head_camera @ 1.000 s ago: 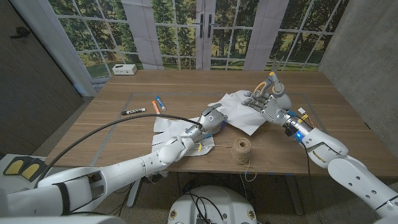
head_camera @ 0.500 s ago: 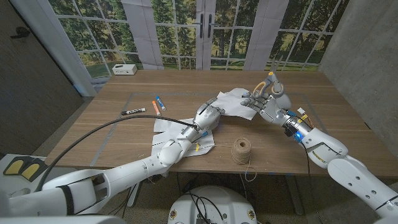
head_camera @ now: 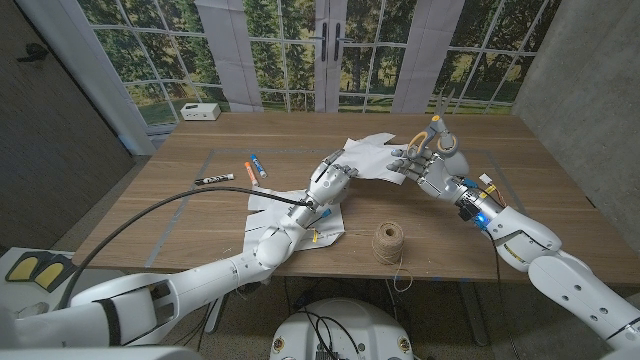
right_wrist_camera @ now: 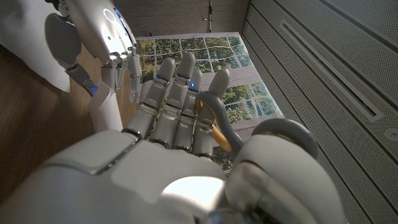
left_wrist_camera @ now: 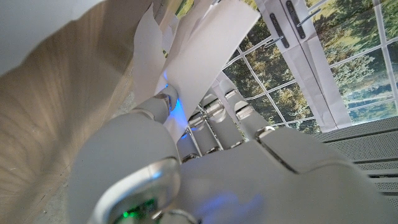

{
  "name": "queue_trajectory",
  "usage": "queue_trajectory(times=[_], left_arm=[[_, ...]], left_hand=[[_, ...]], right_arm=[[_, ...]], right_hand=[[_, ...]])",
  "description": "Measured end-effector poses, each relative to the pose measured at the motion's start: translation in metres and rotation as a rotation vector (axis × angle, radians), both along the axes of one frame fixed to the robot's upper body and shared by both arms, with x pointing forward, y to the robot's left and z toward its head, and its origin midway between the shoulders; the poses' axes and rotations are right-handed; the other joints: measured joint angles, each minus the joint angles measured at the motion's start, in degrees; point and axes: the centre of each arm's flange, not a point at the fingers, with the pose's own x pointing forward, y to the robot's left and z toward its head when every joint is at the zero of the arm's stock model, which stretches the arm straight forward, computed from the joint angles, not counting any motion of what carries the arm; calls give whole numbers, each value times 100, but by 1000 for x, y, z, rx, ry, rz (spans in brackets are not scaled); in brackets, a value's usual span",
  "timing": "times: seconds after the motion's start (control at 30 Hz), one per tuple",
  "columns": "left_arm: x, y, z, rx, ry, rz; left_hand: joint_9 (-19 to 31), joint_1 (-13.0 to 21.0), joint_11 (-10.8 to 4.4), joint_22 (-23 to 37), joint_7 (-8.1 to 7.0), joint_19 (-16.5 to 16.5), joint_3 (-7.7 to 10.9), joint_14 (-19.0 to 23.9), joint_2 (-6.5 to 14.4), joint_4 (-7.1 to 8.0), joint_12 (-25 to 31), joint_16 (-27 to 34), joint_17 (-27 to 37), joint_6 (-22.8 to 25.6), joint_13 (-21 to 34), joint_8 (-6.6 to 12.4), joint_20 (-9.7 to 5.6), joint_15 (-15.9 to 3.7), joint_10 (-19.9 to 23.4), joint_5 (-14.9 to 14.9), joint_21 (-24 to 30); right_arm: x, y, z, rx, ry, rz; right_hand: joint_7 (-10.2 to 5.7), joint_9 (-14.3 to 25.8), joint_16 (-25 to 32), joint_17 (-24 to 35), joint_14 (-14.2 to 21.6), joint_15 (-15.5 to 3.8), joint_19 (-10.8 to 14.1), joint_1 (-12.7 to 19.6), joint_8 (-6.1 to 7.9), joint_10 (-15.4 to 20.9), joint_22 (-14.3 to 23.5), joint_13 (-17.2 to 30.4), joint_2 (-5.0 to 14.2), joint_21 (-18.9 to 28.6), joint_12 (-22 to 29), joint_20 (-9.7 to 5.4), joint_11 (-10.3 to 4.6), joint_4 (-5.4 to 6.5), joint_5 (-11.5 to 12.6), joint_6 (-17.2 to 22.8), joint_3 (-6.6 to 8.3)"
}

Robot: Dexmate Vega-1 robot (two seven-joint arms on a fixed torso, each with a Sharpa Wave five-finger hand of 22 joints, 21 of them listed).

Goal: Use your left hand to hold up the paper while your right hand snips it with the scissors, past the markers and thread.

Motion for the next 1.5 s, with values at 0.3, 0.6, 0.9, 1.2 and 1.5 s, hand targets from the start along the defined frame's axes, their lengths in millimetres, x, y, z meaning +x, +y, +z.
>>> queue_trajectory(times=[0.3,0.6,0.9,1.2,1.5], left_arm=[[-2,2,4,20,-24,64],[-2,7,15,46,-66,110],[-1,12,27,60,-93,141],[3,18,40,77,-122,173],[9,20,52,96,-150,201]], left_hand=[[0,0,0,-5,31,-65,0,6,0,0,50,0,106,32,0,-8,21,-6,0,-1,0],[0,1,0,-16,52,-65,0,6,-1,0,66,-44,185,53,0,-33,21,-5,0,-4,0],[0,4,-19,-16,53,-96,0,3,-4,0,78,-44,234,54,0,-54,-10,-3,-21,-7,0],[1,34,-16,-44,71,-95,0,-17,-34,0,79,-89,271,75,0,-76,-10,17,-24,-23,0],[4,58,-7,-43,70,-95,1,-16,-57,0,110,-89,318,116,0,-122,-10,17,-34,-24,0]], right_arm=[[-1,0,0,-2,-2,3],[0,0,-1,-15,6,4],[0,0,-4,-41,23,-7],[0,-3,-6,-77,51,-46],[1,-3,-11,-114,84,-63]], right_hand=[[0,-81,0,0,-31,31,21,-23,0,0,0,-39,23,-40,-42,20,0,0,-22,0,0],[0,-206,-39,-1,-31,31,-3,-23,-28,0,-1,-89,23,-84,-86,43,0,0,-22,0,0],[1,-291,-63,-17,-53,53,20,-22,-95,0,-1,-123,22,-105,-128,81,0,-49,-22,-1,0],[1,-327,-78,-16,-62,62,52,-22,-134,0,-1,-122,22,-149,-131,112,0,-49,-22,-1,0],[51,-344,-99,-16,-62,61,72,-22,-134,0,-1,-121,22,-178,-176,133,0,-49,-43,-51,0]])
